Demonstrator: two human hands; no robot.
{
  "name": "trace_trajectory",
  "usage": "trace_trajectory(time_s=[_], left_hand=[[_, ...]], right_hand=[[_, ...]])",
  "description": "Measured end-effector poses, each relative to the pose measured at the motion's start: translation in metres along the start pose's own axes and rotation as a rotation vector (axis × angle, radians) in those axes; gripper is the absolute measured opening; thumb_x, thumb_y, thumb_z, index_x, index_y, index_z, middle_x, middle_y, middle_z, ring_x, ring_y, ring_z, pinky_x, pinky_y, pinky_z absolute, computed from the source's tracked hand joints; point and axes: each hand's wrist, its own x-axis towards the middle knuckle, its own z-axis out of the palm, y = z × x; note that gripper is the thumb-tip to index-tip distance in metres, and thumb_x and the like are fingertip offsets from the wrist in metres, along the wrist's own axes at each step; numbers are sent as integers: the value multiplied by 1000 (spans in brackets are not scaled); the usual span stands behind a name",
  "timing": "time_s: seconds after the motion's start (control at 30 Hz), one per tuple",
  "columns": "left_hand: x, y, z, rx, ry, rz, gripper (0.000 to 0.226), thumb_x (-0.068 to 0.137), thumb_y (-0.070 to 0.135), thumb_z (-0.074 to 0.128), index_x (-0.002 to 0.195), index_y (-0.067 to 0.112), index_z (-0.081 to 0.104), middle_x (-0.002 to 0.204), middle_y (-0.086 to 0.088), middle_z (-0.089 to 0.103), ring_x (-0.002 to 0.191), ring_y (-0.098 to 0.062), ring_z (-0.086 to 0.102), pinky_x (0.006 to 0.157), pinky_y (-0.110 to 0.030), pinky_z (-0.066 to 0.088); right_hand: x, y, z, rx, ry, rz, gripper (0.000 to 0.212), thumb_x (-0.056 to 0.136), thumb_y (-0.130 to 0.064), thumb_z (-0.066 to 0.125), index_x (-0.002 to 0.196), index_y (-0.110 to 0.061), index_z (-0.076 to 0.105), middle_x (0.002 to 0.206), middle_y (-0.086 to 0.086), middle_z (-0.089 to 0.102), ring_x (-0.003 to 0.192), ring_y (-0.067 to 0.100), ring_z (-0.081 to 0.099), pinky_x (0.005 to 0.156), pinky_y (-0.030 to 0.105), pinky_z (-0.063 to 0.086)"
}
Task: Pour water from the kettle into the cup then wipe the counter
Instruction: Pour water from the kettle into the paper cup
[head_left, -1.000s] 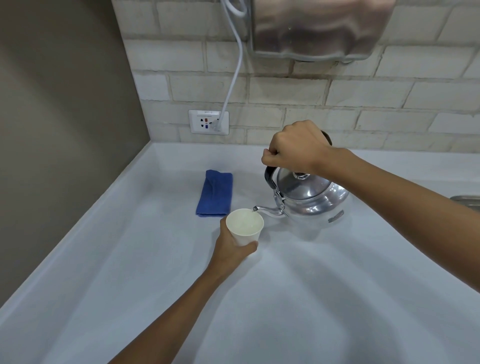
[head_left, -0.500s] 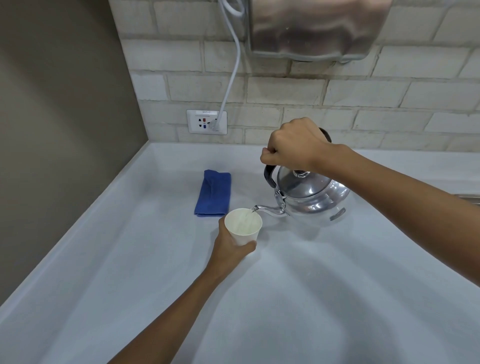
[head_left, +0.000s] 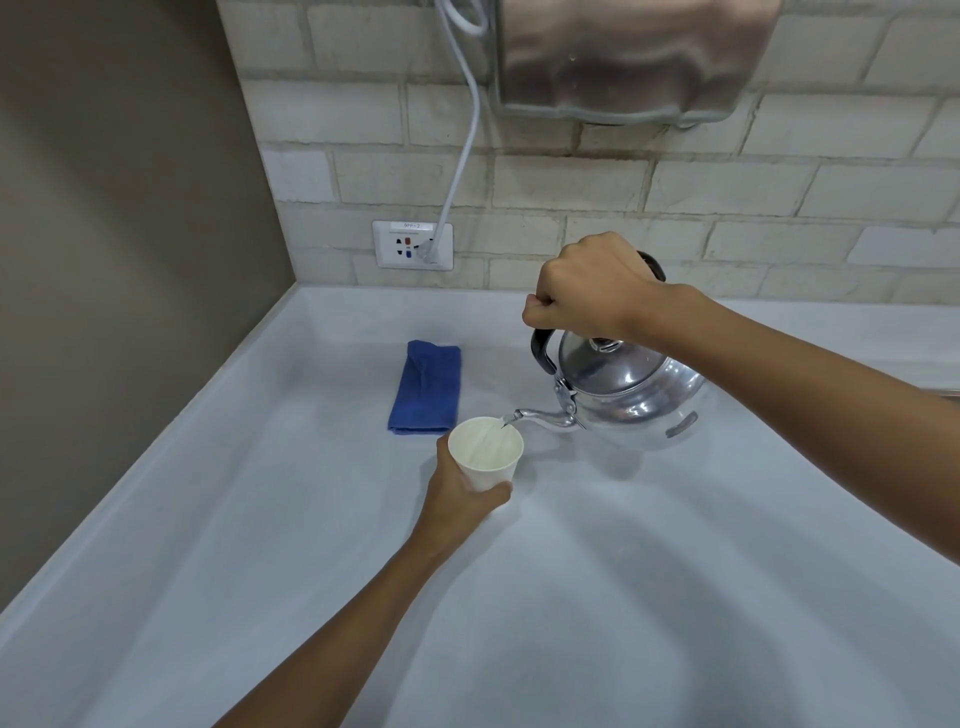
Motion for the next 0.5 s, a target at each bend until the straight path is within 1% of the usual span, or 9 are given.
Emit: trace_trajectory(time_s=[0.23, 0.5], left_hand=[[1, -3, 1, -3, -3, 1, 78, 66, 4, 77, 127, 14, 29, 119, 1, 43, 107, -15, 43, 61, 7, 37], [2, -4, 1, -20, -1, 0, 75, 66, 4, 77, 123, 20, 31, 117, 3, 45, 102, -13, 44, 62, 6, 37]], right_hand=[[1, 1, -3, 3, -5, -2, 43, 77, -20, 47, 45, -13, 19, 40, 4, 19, 42, 18, 12, 45, 23, 13], [1, 1, -6, -8, -5, -9, 43, 75, -18, 48, 45, -14, 17, 42, 2, 14, 44, 17, 8, 46, 23, 10]])
